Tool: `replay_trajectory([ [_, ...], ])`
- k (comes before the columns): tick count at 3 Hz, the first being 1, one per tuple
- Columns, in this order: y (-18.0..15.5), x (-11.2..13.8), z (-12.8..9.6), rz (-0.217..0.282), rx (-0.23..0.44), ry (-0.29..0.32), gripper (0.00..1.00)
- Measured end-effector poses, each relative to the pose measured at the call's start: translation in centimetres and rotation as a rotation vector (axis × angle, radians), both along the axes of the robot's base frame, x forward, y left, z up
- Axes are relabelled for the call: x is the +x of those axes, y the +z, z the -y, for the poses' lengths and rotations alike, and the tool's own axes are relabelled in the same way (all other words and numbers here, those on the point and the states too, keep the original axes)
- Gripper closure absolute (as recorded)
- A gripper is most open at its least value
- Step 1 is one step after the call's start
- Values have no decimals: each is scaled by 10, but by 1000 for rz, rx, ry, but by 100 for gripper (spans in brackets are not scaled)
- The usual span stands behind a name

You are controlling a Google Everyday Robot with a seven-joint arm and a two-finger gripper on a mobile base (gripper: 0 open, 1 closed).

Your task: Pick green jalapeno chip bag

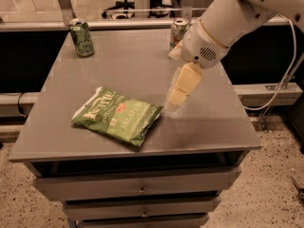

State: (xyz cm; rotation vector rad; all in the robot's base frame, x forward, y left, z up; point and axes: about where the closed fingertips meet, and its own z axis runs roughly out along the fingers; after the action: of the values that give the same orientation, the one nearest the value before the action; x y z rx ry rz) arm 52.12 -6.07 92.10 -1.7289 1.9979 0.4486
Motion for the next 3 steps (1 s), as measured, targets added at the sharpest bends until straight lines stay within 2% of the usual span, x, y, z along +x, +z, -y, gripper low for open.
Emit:
replay_trajectory([
  [1, -16, -11, -59, -81, 127, 59, 0],
  [2, -34, -20, -91, -139, 178, 88, 0],
  [3, -53, -23, -110, -181, 194, 92, 0],
])
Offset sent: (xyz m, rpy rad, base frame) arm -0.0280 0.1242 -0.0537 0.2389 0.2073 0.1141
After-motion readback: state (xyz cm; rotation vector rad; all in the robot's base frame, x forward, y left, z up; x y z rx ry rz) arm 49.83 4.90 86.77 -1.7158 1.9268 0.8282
